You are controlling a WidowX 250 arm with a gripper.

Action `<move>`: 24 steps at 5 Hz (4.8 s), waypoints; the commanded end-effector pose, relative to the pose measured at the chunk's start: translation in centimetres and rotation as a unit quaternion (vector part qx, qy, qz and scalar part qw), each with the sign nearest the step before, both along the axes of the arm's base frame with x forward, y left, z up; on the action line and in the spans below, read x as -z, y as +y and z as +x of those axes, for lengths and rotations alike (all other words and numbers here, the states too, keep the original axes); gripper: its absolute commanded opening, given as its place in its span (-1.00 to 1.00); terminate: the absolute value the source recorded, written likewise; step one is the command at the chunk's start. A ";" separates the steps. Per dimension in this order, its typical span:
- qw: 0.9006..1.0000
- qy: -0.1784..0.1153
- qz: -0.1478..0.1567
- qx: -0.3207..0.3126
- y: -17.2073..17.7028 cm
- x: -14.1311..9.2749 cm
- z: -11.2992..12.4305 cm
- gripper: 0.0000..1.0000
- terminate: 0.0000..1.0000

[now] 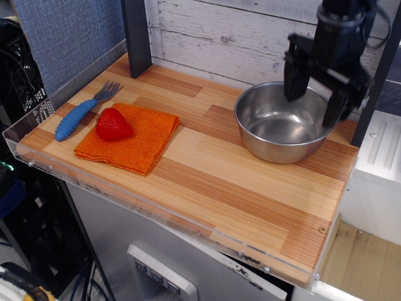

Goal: Move the pot down to the bottom edge of the cutting board.

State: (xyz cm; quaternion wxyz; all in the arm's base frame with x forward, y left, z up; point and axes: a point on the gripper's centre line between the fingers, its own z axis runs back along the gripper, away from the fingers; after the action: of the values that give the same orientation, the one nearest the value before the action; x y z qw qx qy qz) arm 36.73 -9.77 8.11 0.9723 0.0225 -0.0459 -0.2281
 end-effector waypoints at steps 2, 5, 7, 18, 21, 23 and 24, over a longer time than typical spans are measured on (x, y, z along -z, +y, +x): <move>1.000 0.012 0.008 -0.003 0.3 1.5 -1.2 1.00 -1.00; 1.000 0.023 0.020 -0.004 0.4 3.6 -1.5 -1.00 -1.00; 1.000 0.001 0.014 -0.008 1.0 2.0 -1.8 -1.00 -1.00; 0.999 0.027 -0.012 0.015 4.1 0.0 -12.0 -1.00 -1.00; 0.997 0.079 0.009 0.012 4.5 4.3 -12.3 -1.00 -1.00; 0.996 0.049 0.010 0.067 3.8 2.0 -12.6 1.00 -1.00; 0.997 0.028 0.011 0.073 3.9 0.6 -12.8 1.00 -1.00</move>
State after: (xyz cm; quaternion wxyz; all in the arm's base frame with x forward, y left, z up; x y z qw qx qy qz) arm 24.44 -6.19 6.53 0.9562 0.0211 0.0032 -0.2918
